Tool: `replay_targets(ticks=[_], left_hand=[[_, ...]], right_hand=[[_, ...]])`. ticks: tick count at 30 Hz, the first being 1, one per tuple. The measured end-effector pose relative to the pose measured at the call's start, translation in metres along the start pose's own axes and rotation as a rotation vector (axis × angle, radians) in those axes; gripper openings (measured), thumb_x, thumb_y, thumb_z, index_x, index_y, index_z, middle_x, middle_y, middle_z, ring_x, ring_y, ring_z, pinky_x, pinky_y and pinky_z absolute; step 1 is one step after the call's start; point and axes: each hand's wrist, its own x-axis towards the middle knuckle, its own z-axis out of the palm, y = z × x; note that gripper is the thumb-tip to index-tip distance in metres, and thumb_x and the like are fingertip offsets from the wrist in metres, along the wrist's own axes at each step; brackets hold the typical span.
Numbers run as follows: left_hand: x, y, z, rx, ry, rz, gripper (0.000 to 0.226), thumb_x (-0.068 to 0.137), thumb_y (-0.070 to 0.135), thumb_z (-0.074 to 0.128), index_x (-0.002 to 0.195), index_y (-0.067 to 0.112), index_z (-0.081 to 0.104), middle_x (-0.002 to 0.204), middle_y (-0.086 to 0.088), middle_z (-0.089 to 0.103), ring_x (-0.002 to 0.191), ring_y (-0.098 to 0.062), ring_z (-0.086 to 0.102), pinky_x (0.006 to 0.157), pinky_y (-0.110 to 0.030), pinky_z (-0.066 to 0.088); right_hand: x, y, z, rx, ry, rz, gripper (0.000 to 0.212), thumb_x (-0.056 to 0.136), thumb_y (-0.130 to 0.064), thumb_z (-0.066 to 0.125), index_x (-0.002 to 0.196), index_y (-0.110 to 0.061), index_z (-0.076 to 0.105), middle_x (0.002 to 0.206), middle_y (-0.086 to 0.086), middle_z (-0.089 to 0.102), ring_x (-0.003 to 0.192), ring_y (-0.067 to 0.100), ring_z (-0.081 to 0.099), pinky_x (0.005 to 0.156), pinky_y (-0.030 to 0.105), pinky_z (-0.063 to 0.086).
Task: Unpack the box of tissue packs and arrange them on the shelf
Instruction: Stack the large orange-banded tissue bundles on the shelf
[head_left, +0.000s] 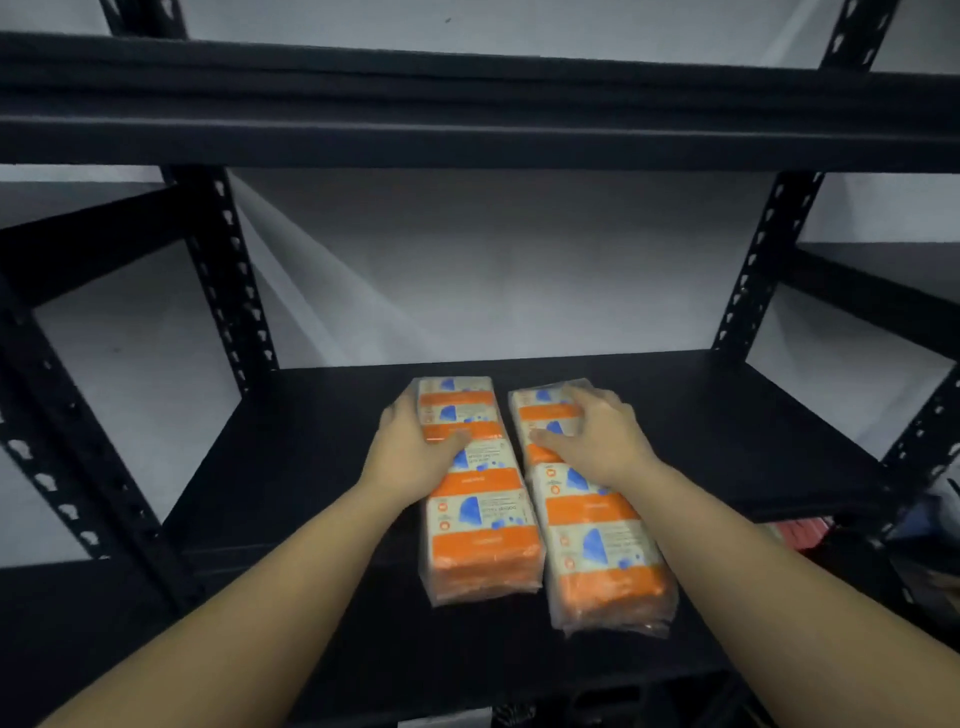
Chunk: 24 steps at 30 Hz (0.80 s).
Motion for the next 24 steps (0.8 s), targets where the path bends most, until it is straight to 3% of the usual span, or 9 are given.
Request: replay_targets(ticks=[2,5,7,10,14,18,24], left_hand=[[-0.004,0.008,-0.001,0.142,0.007,0.121,0.083,0.086,0.051,0.076,0.155,0.032,0.034,0.154,0.002,0.044,0.127,-0.02,0.059,0.095,-0.047,0.059],[-0.015,0.022,0.006,0.335,-0.115,0.216,0.083,0.087,0.063,0.067,0.158,0.032,0.034,0.161,0.0,0.039,0.142,-0.025,0.044,0.112,-0.051,0.046],[-0.019,0.024,0.015,0.464,-0.194,0.213,0.09,0.089,0.072,0.056,0.163,0.031,0.026,0.17,-0.004,0.025,0.155,-0.03,0.026,0.124,-0.055,0.027],[-0.013,0.019,0.021,0.545,-0.23,0.223,0.092,0.091,0.078,0.045,0.165,0.029,0.018,0.174,-0.006,0.01,0.16,-0.029,0.009,0.126,-0.06,0.006],[0.001,0.017,0.015,0.515,-0.252,0.235,0.088,0.092,0.075,0.048,0.164,0.031,0.023,0.173,-0.003,0.014,0.159,-0.028,0.015,0.126,-0.06,0.007],[0.016,0.019,0.01,0.488,-0.289,0.234,0.084,0.093,0.071,0.053,0.163,0.035,0.025,0.173,0.002,0.014,0.157,-0.028,0.021,0.126,-0.058,0.02],[0.046,0.025,0.009,0.525,-0.344,0.235,0.081,0.094,0.07,0.053,0.162,0.038,0.025,0.172,0.004,0.018,0.155,-0.026,0.027,0.124,-0.06,0.025]], right_hand=[[-0.005,-0.005,0.002,-0.084,0.024,0.014,0.073,0.088,-0.063,0.067,0.152,-0.04,0.042,0.161,0.001,0.035,0.143,0.028,0.035,0.111,0.051,0.037],[-0.014,-0.011,0.009,-0.14,0.032,0.039,0.069,0.091,-0.066,0.058,0.153,-0.039,0.043,0.161,0.002,0.034,0.142,0.029,0.034,0.111,0.051,0.035],[-0.018,-0.011,0.016,-0.179,-0.002,0.055,0.071,0.093,-0.07,0.049,0.155,-0.036,0.042,0.163,0.002,0.032,0.14,0.03,0.035,0.111,0.051,0.036],[-0.016,-0.008,0.021,-0.214,-0.01,0.049,0.073,0.093,-0.073,0.042,0.155,-0.037,0.04,0.167,0.0,0.025,0.141,0.03,0.034,0.112,0.051,0.038],[0.001,0.001,0.016,-0.226,-0.013,0.031,0.073,0.092,-0.071,0.044,0.156,-0.036,0.039,0.166,0.0,0.028,0.142,0.03,0.036,0.112,0.052,0.04],[0.029,0.013,0.008,-0.263,-0.049,0.01,0.072,0.093,-0.069,0.047,0.157,-0.035,0.039,0.161,0.004,0.037,0.139,0.032,0.039,0.11,0.05,0.042],[0.076,0.031,-0.004,-0.308,-0.15,-0.095,0.082,0.088,-0.077,0.039,0.158,-0.033,0.039,0.164,0.004,0.037,0.145,0.034,0.035,0.119,0.05,0.032]])
